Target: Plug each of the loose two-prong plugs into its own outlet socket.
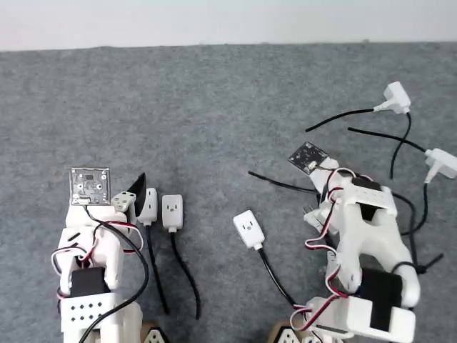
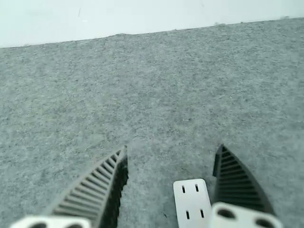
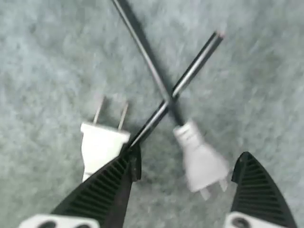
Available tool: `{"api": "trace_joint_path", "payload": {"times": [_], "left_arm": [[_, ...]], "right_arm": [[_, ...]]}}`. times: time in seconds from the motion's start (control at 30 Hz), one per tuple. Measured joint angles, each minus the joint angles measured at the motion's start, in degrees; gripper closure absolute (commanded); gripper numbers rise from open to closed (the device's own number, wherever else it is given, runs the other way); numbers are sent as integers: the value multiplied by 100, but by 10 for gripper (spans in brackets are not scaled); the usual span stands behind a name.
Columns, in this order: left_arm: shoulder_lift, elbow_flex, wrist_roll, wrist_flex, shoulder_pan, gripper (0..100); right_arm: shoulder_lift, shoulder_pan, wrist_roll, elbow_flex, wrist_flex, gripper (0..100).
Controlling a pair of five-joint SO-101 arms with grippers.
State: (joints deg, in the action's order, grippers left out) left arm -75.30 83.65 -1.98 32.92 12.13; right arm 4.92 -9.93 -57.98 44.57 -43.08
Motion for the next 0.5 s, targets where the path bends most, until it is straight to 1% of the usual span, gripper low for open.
{"api": "trace_joint_path", "payload": {"times": [0.2,0.23,0.3,0.4,0.43,0.5], "left_arm": [[0,0,0,0,0,724],[0,0,0,0,0,724],[0,0,0,0,0,724],[0,0,0,0,0,724],[0,0,0,0,0,724],[0,0,0,0,0,724]], "right_arm": [[-35,141,-18,0,431,705],[-35,149,-18,0,457,718],[-35,158,-18,0,457,779],[-35,149,-97,0,492,902],[-35,149,-167,0,519,918],[-70,158,-325,0,545,906]]}}
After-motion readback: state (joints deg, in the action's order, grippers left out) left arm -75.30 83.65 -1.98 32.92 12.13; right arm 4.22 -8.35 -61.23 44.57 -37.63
